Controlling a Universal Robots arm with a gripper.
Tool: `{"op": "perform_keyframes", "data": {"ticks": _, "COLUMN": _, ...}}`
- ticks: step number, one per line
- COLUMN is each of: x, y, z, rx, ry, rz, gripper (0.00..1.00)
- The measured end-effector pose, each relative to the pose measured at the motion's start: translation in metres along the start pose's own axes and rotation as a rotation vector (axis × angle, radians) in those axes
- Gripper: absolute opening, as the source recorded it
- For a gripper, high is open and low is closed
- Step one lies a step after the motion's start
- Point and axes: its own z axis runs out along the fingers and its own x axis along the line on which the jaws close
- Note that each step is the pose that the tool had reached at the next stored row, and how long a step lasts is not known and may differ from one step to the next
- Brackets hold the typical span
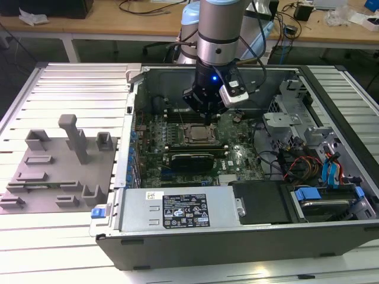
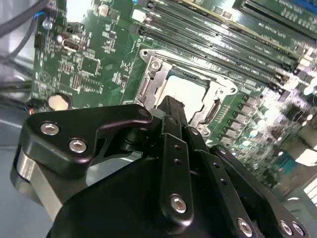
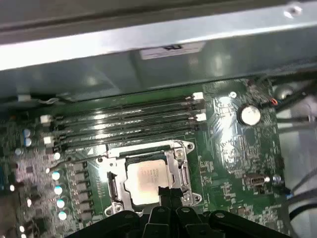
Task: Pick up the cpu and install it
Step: 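Close the cpu cover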
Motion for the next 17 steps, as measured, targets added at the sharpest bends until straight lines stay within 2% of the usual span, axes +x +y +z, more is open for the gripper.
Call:
{"op": "perform_keyframes", "data": {"ticks": 4, "x": 0.0008, "y": -0.0001, "z": 0.0001, "rx": -0.0002, "ry": -0.0001, "rz": -0.001, "gripper": 0.11}}
{"op": "perform_keyframes", "data": {"ticks": 12, "x": 0.0139, "y": -0.0017, "z": 0.0061, "rx": -0.0002, "ry": -0.0001, "rz": -0.002, "gripper": 0.11}}
{"op": "perform_keyframes", "data": {"ticks": 17, "x": 0.0148, "y": -0.0018, "z": 0.0072, "rx": 0.0000, "ry": 0.0000, "rz": -0.002, "gripper": 0.11}}
